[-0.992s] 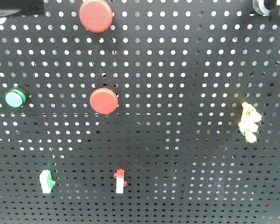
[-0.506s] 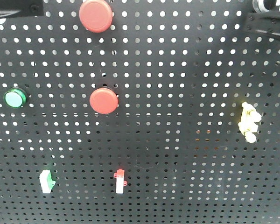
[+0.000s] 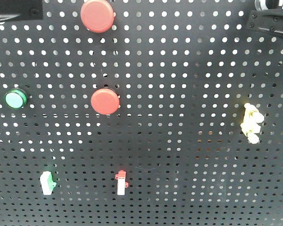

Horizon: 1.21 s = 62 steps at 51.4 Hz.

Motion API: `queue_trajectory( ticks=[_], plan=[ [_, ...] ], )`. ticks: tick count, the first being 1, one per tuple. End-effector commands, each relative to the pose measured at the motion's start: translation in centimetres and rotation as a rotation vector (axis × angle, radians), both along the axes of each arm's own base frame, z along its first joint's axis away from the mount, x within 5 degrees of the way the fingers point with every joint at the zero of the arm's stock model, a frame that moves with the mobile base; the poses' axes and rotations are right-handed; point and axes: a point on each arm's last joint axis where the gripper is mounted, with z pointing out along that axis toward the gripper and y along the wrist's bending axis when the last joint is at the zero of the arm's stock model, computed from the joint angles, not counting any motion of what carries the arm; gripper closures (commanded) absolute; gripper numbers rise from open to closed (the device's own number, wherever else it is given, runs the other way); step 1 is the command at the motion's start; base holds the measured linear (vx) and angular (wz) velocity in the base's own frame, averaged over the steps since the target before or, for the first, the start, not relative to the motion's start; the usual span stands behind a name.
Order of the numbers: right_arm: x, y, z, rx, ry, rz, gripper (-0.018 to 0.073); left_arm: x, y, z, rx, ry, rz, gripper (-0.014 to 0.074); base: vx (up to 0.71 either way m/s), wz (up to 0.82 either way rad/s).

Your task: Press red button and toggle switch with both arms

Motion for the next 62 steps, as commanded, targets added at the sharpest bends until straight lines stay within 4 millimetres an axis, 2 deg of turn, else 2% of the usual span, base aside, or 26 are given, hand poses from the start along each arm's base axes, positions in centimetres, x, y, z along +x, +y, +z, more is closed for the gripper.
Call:
queue_trajectory(
  ticks=[1, 21, 32, 40, 48, 58, 62],
  plan=[
    [0.2, -1.4, 1.7, 0.071, -0.085, -0.157, 0.0562, -0.5, 0.4, 1.3, -0.093, -0.033, 0.013, 0.0595, 0.0, 0.0],
    [-0.3, -2.7, 2.4, 0.006, -0.166, -0.326, 0.0562, -0.4, 0.4, 1.2, -0.072, -0.04, 0.023, 0.0595, 0.0, 0.0],
    [-1.0, -2.2, 2.2, -0.001, -0.13, -0.269, 0.0562, -0.4, 0.4, 1.2, -0.072, -0.04, 0.024, 0.0595, 0.0, 0.0],
    [-3.7, -1.5, 2.3, -0.049, -0.103, -0.198, 0.0562, -0.5, 0.5, 0.8, -0.029, -0.02, 0.023, 0.0595, 0.0, 0.0],
    [-6.8, -2.2, 2.6, -0.109, -0.092, -0.288, 0.0562, 0.1, 1.0, -0.6, 0.062, 0.115, 0.108, 0.0595, 0.0, 0.0],
    [-11.6, -4.0, 2.0, -0.222, -0.036, -0.5, 0.0562, 1.9, 3.6, -2.7, 0.19, 0.311, 0.473, 0.0595, 0.0, 0.0],
    [-13.5, -4.7, 0.2, -0.241, -0.021, -0.583, 0.0562, 2.6, 4.8, -3.6, 0.281, 0.319, 0.621, 0.0595, 0.0, 0.0]
  ],
)
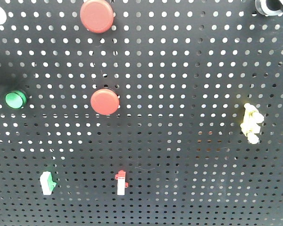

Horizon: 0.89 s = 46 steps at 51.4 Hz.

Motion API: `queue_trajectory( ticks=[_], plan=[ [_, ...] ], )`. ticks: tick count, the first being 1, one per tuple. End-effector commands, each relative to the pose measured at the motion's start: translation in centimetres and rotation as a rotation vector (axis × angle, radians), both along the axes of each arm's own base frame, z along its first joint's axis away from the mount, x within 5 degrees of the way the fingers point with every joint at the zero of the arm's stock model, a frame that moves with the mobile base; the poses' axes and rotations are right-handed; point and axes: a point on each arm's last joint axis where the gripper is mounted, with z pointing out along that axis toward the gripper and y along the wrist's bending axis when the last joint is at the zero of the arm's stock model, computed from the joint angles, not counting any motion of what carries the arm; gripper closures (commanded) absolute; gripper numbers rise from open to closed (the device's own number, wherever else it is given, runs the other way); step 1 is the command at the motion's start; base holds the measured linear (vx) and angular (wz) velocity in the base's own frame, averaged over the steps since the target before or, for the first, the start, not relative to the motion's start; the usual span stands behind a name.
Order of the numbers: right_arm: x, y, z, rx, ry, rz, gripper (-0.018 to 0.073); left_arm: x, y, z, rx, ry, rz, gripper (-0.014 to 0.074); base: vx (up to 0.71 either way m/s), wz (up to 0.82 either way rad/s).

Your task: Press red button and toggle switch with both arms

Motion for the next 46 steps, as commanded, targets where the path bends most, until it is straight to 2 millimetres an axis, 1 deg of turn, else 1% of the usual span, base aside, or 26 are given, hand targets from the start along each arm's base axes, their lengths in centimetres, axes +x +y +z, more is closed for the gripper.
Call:
queue_trajectory(
  ticks=[1, 4, 5, 6, 7, 8, 9, 13, 14, 16, 17, 18, 22, 26, 27, 29, 33, 40, 46],
  plan=[
    [-1.7, -1.0, -0.9, -0.006, -0.048, -0.119, 0.0562, 0.5, 1.3, 0.1, 0.047, -0.053, 0.143, 0.0595, 0.0, 0.0],
    [-3.0, -1.1, -2.4, -0.014, -0.058, -0.131, 0.0562, 0.9, 1.6, -1.0, 0.102, -0.047, 0.17, 0.0595, 0.0, 0.0],
    [-3.0, -1.1, -3.3, -0.015, -0.047, -0.131, 0.0562, 0.8, 1.7, -1.3, 0.11, -0.049, 0.174, 0.0595, 0.0, 0.0],
    [-3.7, -1.1, -3.7, -0.019, -0.065, -0.133, 0.0562, 1.0, 1.6, -1.9, 0.123, -0.04, 0.173, 0.0595, 0.0, 0.0],
    [-3.8, -1.1, -4.5, -0.023, -0.057, -0.133, 0.0562, 1.0, 1.6, -2.2, 0.128, -0.044, 0.168, 0.0595, 0.0, 0.0],
    [-4.4, -1.1, -4.9, -0.024, -0.078, -0.134, 0.0562, 1.0, 1.6, -2.8, 0.137, -0.044, 0.161, 0.0595, 0.0, 0.0],
    [-5.1, -1.1, -5.9, -0.026, -0.093, -0.135, 0.0562, 1.1, 1.4, -3.5, 0.142, -0.041, 0.152, 0.0595, 0.0, 0.0],
    [-6.8, -1.2, -8.2, -0.019, -0.138, -0.141, 0.0562, 0.9, 1.4, -6.0, 0.139, -0.066, 0.13, 0.0595, 0.0, 0.0],
    [-7.1, -1.2, -8.7, -0.016, -0.148, -0.141, 0.0562, 0.8, 1.4, -6.8, 0.132, -0.079, 0.124, 0.0595, 0.0, 0.0],
    [-8.0, -1.2, -9.8, -0.013, -0.17, -0.142, 0.0562, 0.2, 1.6, -7.8, 0.113, -0.105, 0.116, 0.0595, 0.0, 0.0],
    [-8.4, -1.1, -10.4, -0.011, -0.18, -0.142, 0.0562, 0.2, 1.6, -8.7, 0.103, -0.112, 0.11, 0.0595, 0.0, 0.0],
    [-8.8, -1.1, -10.9, -0.01, -0.186, -0.142, 0.0562, -0.3, 1.8, -9.1, 0.086, -0.13, 0.108, 0.0595, 0.0, 0.0],
    [-10.1, -1.1, -12.9, -0.007, -0.207, -0.141, 0.0562, -1.6, 2.2, -11.9, 0.008, -0.184, 0.097, 0.0595, 0.0, 0.0],
    [-11.1, -1.1, -14.6, -0.007, -0.227, -0.14, 0.0562, -3.1, 2.8, -14.5, -0.07, -0.233, 0.086, 0.0595, 0.0, 0.0],
    [-11.2, -1.1, -14.9, -0.007, -0.232, -0.141, 0.0562, -3.6, 3.0, -14.8, -0.09, -0.25, 0.085, 0.0595, 0.0, 0.0],
    [-11.5, -1.1, -15.6, -0.008, -0.244, -0.144, 0.0562, -4.2, 3.2, -16.3, -0.124, -0.264, 0.08, 0.0595, 0.0, 0.0],
    [-10.6, -1.1, -16.4, -0.011, -0.179, -0.14, 0.0562, -5.2, 3.7, -18.2, -0.172, -0.288, 0.073, 0.0595, 0.0, 0.0],
    [-9.7, -0.8, -16.8, 0.02, -0.097, -0.107, 0.0562, -6.7, 4.5, -20.0, -0.206, -0.31, 0.075, 0.0595, 0.0, 0.01],
    [-9.4, -0.6, -17.1, 0.043, -0.044, -0.079, 0.0562, -7.0, 4.7, -21.5, -0.192, -0.291, 0.078, 0.0595, 0.0, 0.0]
  ],
)
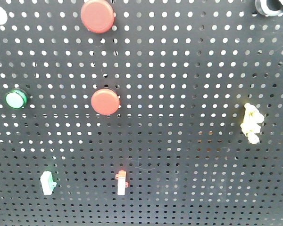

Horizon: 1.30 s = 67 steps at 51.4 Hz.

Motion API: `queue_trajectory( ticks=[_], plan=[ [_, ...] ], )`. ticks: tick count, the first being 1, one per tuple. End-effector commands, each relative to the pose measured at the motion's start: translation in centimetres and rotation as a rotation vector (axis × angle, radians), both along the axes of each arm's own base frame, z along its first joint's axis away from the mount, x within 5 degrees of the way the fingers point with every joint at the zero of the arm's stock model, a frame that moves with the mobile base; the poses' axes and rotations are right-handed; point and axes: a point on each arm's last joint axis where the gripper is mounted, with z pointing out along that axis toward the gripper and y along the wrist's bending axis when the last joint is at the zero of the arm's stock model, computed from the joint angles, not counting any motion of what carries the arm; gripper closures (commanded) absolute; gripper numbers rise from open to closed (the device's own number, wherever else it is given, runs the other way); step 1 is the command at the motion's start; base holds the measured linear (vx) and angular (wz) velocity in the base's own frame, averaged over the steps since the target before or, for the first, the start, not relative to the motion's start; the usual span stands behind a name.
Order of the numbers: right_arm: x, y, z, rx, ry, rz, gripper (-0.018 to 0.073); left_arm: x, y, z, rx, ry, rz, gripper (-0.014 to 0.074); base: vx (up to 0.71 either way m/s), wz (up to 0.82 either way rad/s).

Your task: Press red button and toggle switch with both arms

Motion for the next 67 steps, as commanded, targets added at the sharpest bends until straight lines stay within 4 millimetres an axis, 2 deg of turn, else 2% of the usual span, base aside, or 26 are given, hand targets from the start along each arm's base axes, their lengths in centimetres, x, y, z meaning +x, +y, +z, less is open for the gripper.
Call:
queue_trajectory(
  ticks=[1, 25, 28, 32, 37, 44, 49, 67],
  plan=[
    [0.3, 0.1, 1.1, 0.033, -0.037, 0.004, 0.0562, -0.1, -0.1, 0.6, -0.046, -0.073, -0.017, 0.0595, 0.0, 0.0],
    [0.3, 0.2, 1.1, 0.036, -0.034, 0.008, 0.0562, 0.0, -0.1, -0.4, -0.024, -0.033, -0.013, 0.0595, 0.0, 0.0],
    [0.3, 0.2, 1.1, 0.036, -0.034, 0.008, 0.0562, 0.1, -0.1, -1.0, -0.012, -0.021, -0.01, 0.0595, 0.0, 0.0],
    [0.3, 0.2, 1.1, 0.035, -0.034, 0.008, 0.0562, 0.1, 0.1, -1.9, 0.045, -0.096, 0.004, 0.0595, 0.0, 0.0],
    [0.3, 0.2, 1.1, 0.036, -0.034, 0.008, 0.0562, -0.2, 0.5, -3.5, -0.028, -0.186, 0.061, 0.0595, 0.0, 0.0],
    [0.3, 0.1, 1.1, 0.035, -0.034, 0.007, 0.0562, -0.8, 1.4, -7.2, -0.142, -0.264, 0.178, 0.0595, 0.0, 0.0],
    [0.3, 0.1, 1.1, 0.035, -0.034, 0.007, 0.0562, -1.1, 1.9, -9.7, -0.21, -0.211, 0.244, 0.0595, 0.0, 0.0],
    [0.3, 0.1, 1.1, 0.035, -0.035, 0.007, 0.0562, -1.3, 2.1, -10.1, -0.195, -0.173, 0.278, 0.0595, 0.0, 0.0]
  ],
)
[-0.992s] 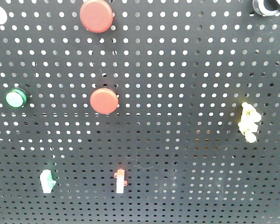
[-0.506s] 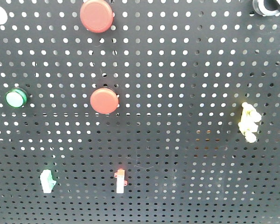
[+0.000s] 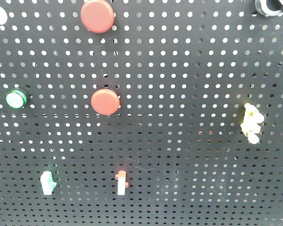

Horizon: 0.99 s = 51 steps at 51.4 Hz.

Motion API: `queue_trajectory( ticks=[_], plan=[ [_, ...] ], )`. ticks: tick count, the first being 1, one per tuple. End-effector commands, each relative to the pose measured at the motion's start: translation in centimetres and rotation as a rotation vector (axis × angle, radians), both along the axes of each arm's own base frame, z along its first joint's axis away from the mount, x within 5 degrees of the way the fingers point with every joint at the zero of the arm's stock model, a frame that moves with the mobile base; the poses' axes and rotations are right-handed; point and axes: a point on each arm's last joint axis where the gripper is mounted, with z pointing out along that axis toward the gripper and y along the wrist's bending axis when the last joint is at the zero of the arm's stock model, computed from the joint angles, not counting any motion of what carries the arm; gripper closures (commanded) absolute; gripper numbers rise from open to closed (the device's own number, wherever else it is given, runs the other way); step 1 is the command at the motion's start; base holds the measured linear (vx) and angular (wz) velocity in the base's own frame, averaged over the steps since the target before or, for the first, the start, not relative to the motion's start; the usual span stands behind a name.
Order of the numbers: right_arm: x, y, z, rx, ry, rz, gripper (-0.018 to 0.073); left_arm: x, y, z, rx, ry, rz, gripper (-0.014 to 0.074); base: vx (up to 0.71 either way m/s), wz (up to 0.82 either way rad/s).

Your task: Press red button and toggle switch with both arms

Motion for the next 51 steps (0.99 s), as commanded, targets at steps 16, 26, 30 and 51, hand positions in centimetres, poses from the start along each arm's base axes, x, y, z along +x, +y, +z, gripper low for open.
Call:
queue_trajectory(
  ticks=[16, 26, 30, 51],
  plan=[
    [0.2, -0.1, 1.4, 0.016, -0.074, -0.017, 0.0562, 0.0, 0.0, -0.4, -0.022, -0.053, 0.0, 0.0595, 0.0, 0.0],
    [0.2, -0.1, 1.4, 0.016, -0.074, -0.017, 0.0562, 0.0, 0.0, -0.4, -0.022, -0.053, 0.0, 0.0595, 0.0, 0.0],
    [0.2, -0.1, 1.4, 0.016, -0.074, -0.017, 0.0562, 0.0, 0.0, -0.4, -0.022, -0.053, 0.0, 0.0595, 0.0, 0.0],
    [4.9, -1.3, -4.2, 0.073, -0.167, -0.144, 0.0562, 0.0, 0.0, -0.4, -0.022, -0.052, 0.0, 0.0595, 0.0, 0.0]
  ],
)
